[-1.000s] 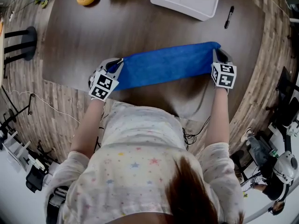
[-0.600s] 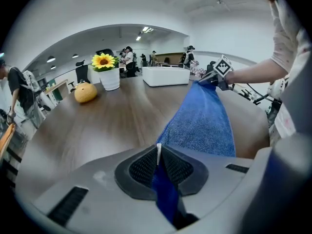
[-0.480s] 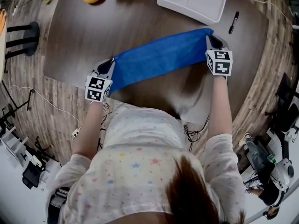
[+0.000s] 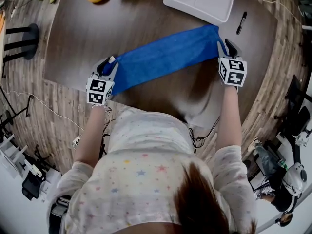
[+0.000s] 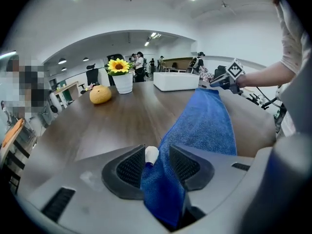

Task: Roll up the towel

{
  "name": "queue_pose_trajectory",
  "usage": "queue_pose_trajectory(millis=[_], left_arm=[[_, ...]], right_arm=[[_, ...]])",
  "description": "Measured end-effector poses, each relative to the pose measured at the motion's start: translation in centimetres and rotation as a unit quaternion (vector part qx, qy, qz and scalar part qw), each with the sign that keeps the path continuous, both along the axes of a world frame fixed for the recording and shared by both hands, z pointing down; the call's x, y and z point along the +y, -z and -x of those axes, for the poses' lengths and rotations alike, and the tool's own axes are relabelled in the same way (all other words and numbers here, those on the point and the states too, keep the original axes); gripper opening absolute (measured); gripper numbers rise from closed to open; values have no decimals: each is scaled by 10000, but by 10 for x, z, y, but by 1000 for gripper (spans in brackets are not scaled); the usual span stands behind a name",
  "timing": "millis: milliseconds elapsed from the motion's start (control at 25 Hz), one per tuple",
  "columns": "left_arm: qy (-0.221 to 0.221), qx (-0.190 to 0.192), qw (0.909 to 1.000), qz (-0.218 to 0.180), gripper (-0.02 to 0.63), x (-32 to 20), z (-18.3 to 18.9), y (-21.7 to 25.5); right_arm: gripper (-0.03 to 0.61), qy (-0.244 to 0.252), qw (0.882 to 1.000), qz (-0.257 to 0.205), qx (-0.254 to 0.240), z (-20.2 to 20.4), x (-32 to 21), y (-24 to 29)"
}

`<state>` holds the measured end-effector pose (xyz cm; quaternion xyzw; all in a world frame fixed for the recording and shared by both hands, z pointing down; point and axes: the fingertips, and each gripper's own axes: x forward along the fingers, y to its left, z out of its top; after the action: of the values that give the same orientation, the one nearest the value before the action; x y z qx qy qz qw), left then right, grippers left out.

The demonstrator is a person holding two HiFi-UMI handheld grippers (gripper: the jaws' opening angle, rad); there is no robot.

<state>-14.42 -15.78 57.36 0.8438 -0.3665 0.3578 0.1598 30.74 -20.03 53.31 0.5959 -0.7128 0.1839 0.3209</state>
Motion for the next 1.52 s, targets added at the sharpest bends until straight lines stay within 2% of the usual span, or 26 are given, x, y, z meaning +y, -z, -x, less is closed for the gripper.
queue_pose_trajectory(millis=[240, 480, 640, 800, 880, 1000, 1120, 1280, 1520], left_arm=[[-83, 67, 9999, 52, 152, 16, 9, 12], [-260, 30, 9992, 292, 164, 54, 11, 7], [-360, -31, 9981, 498, 170, 79, 10, -5], [-504, -55, 9977, 456, 173, 90, 5, -6], [-559, -90, 9974, 449, 173, 91, 3, -4], [-565, -155, 9972, 474, 175, 94, 6, -6], [-478, -149, 9979, 404, 175, 93, 12, -4], [-404, -118, 9990, 122, 175, 90, 20, 3], [-275, 111, 9992, -280, 175, 90, 21, 28]], right_arm=[[123, -239, 9991, 319, -110, -23, 41, -12], [120, -286, 9977, 616, -72, -21, 42, -39], [40, -216, 9976, 654, 26, -19, 40, -43], [24, -325, 9972, 628, 231, -34, 42, -39], [37, -460, 9962, 668, 319, -43, 44, -39], [88, -621, 9945, 656, 536, -49, 52, -36], [98, -764, 9938, 499, 629, -51, 60, -26], [97, -546, 9976, 256, 335, -25, 75, -9], [94, 203, 9995, -251, 9, 58, 99, 29]])
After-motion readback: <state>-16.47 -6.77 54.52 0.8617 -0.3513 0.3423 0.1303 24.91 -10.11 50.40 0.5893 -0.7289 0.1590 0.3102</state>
